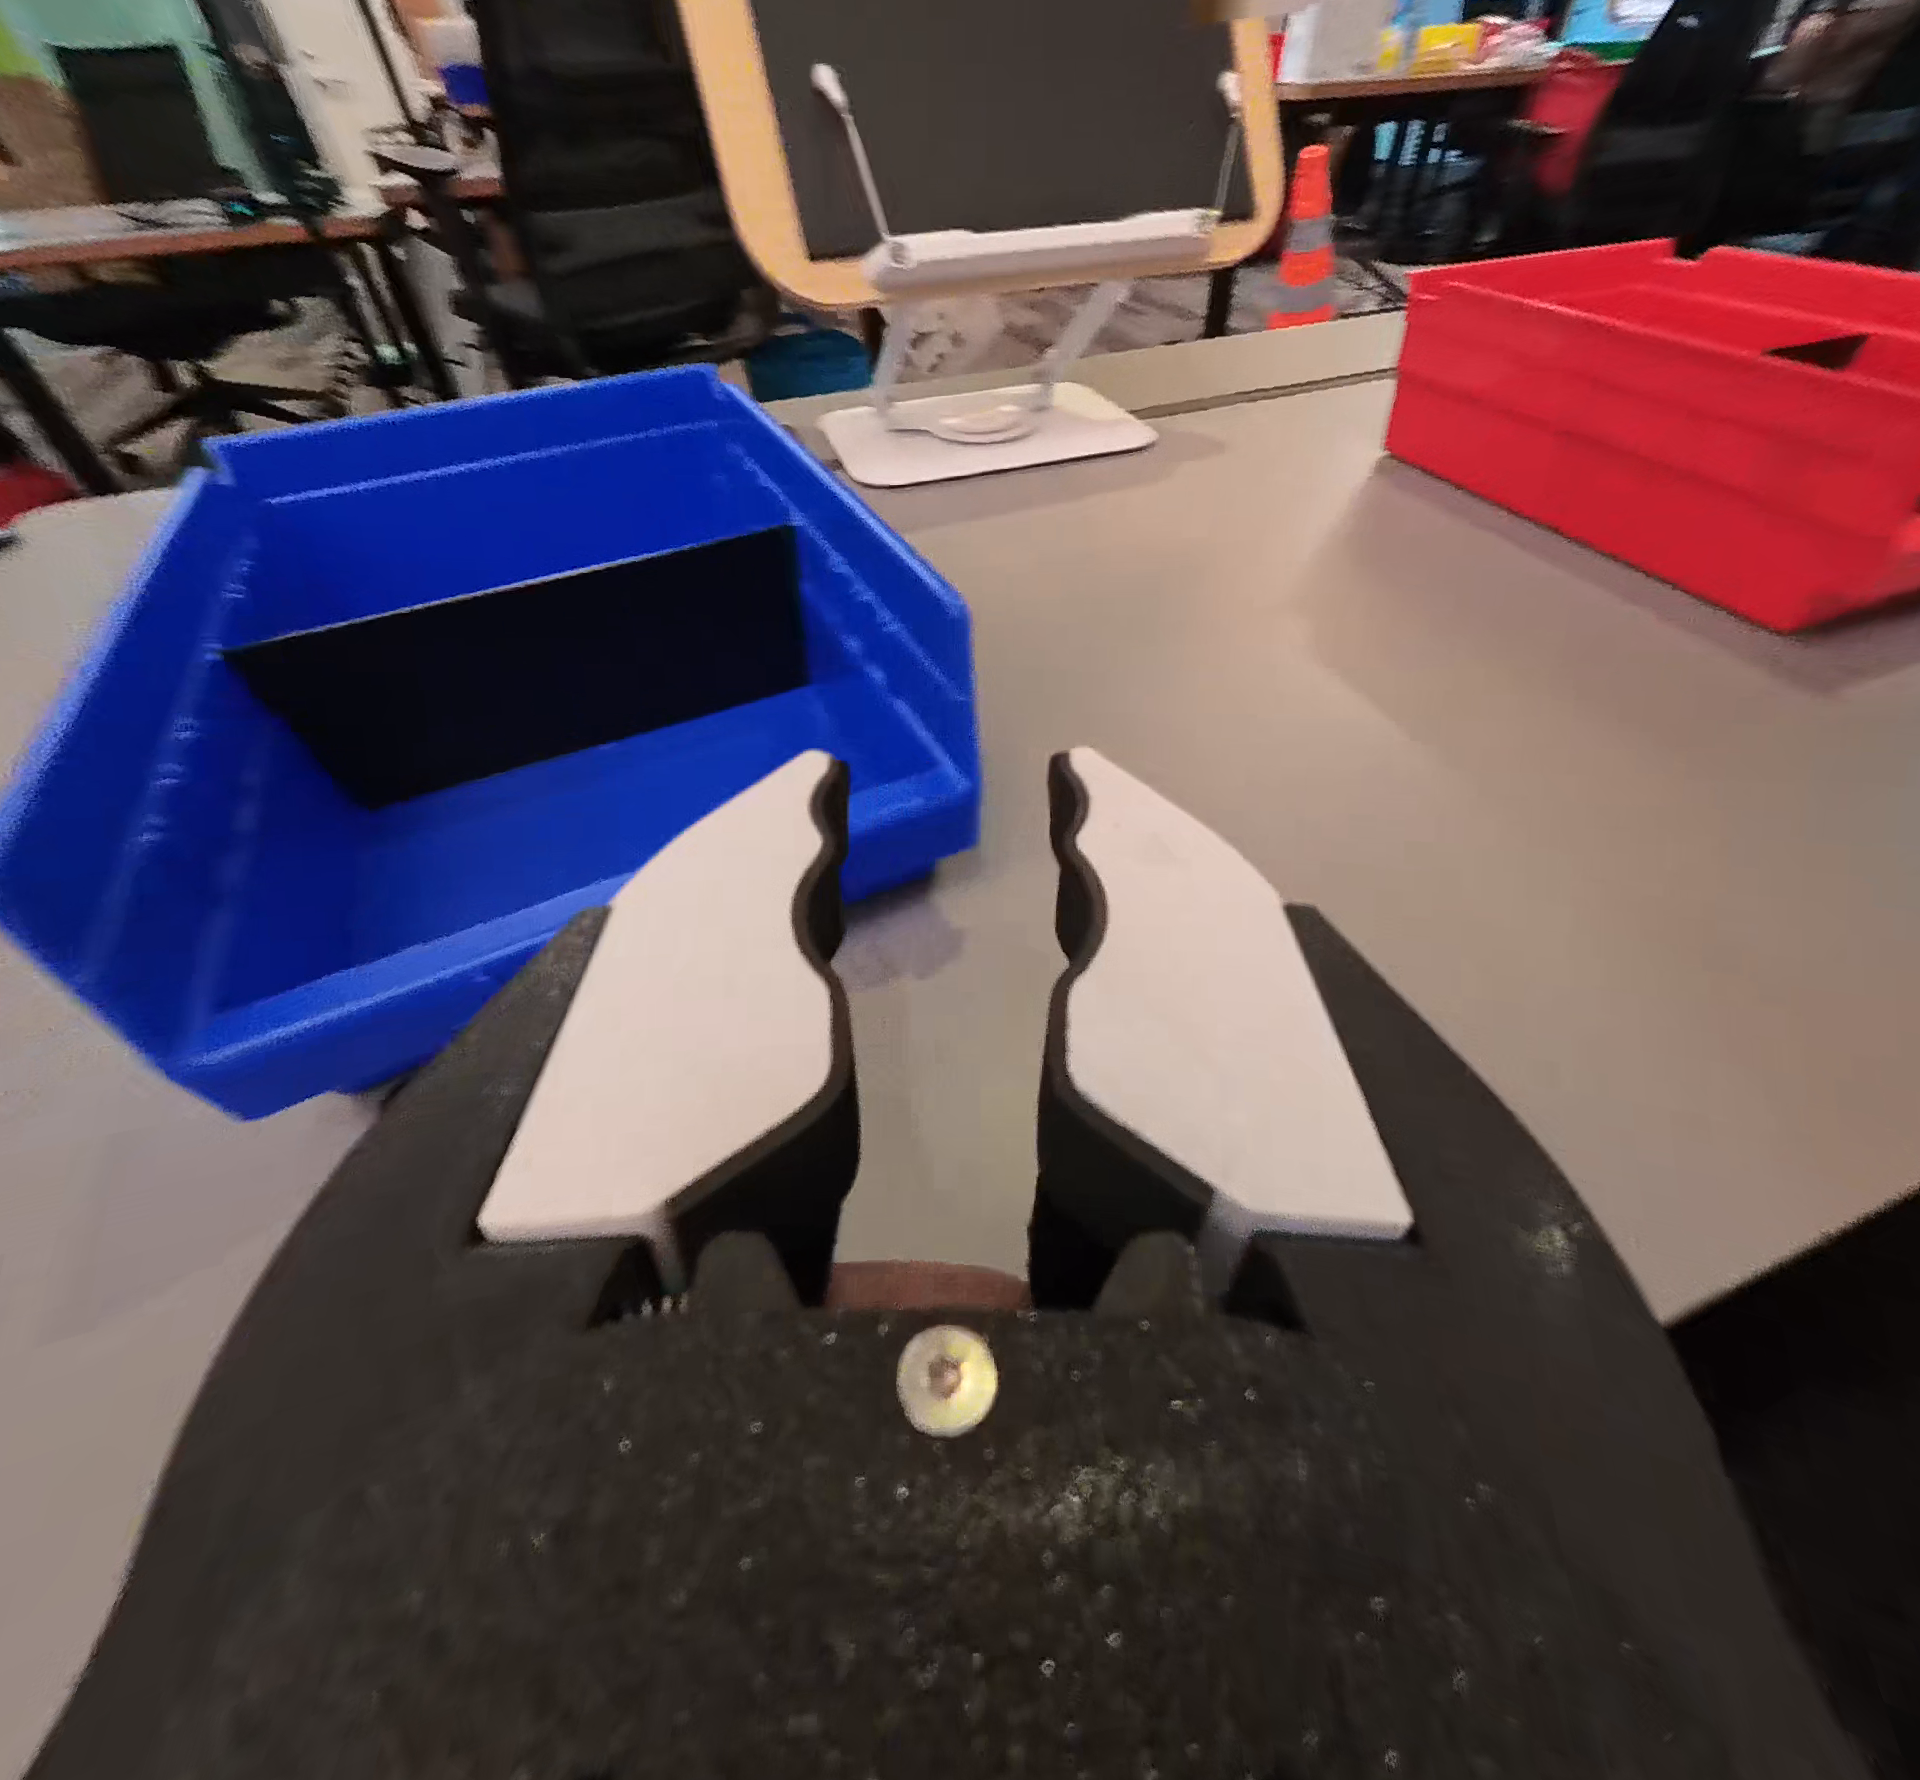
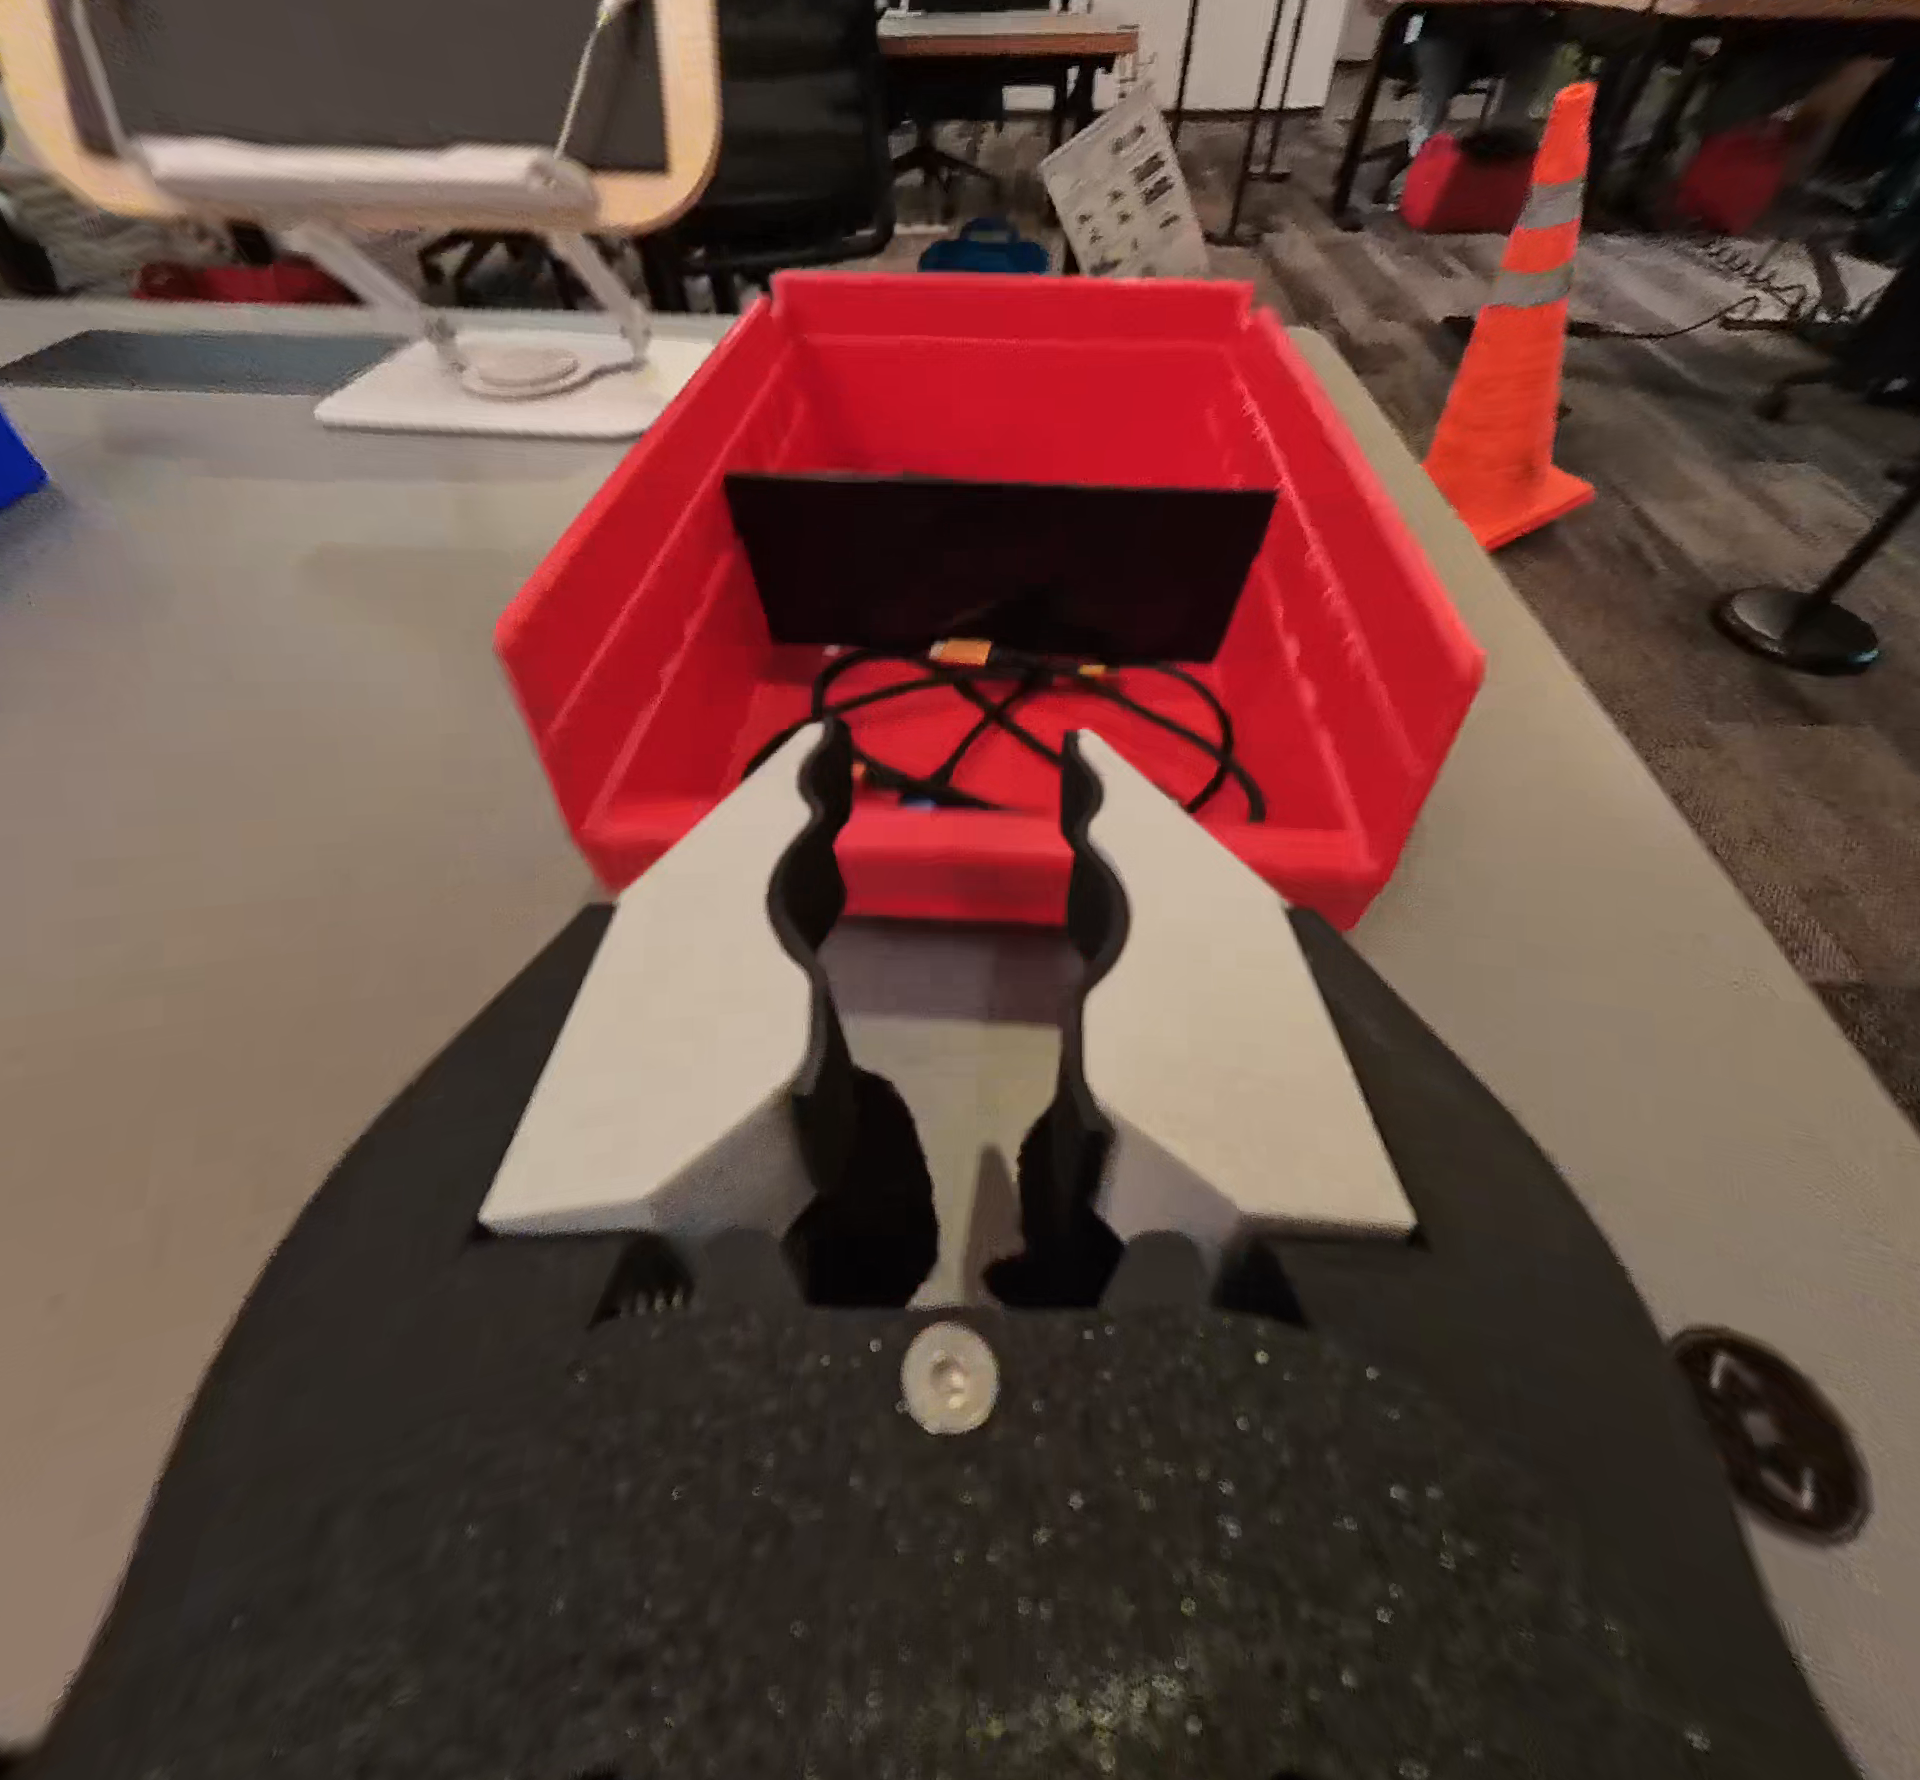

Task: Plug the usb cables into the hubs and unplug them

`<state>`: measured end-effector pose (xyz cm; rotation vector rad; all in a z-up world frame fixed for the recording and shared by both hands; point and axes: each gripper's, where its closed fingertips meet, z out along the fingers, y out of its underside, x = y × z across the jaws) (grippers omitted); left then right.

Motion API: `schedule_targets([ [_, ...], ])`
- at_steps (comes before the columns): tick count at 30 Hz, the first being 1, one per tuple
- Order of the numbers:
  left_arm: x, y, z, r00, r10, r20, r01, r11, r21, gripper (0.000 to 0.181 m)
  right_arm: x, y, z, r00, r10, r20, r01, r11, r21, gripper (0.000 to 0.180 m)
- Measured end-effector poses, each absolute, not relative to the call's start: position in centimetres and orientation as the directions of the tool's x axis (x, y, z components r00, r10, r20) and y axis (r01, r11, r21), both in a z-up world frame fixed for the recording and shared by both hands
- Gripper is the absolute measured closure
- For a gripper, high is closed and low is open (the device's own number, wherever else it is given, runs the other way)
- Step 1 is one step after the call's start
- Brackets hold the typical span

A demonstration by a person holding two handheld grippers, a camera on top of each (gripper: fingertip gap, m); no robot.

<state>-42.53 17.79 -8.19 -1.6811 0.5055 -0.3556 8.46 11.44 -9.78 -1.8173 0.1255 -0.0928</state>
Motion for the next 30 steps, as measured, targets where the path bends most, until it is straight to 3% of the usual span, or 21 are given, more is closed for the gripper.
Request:
schedule_targets([
  [3,-42.7,18.4,-9.1,0.849,-0.526,-0.047,-0.142,-0.141,-0.980,0.141,7.1,11.2,-11.5,0.996,-0.080,0.051,0.024,-0.309,-0.951,0.141],
  [10,-40.7,17.7,-11.8,0.811,-0.582,0.048,-0.160,-0.300,-0.940,0.148,7.4,11.9,-13.3,0.996,-0.078,-0.036,-0.061,-0.343,-0.937,0.135],
  [27,-40.9,16.5,-13.2,0.799,-0.574,0.181,-0.111,-0.436,-0.893,0.148,8.4,11.9,-12.9,0.995,-0.097,-0.037,-0.068,-0.337,-0.939,0.136],
  [30,-41.4,16.1,-13.3,0.807,-0.565,0.169,-0.119,-0.437,-0.891,0.148,7.3,12.6,-11.9,0.998,-0.052,0.028,0.011,-0.308,-0.951,0.134],
])
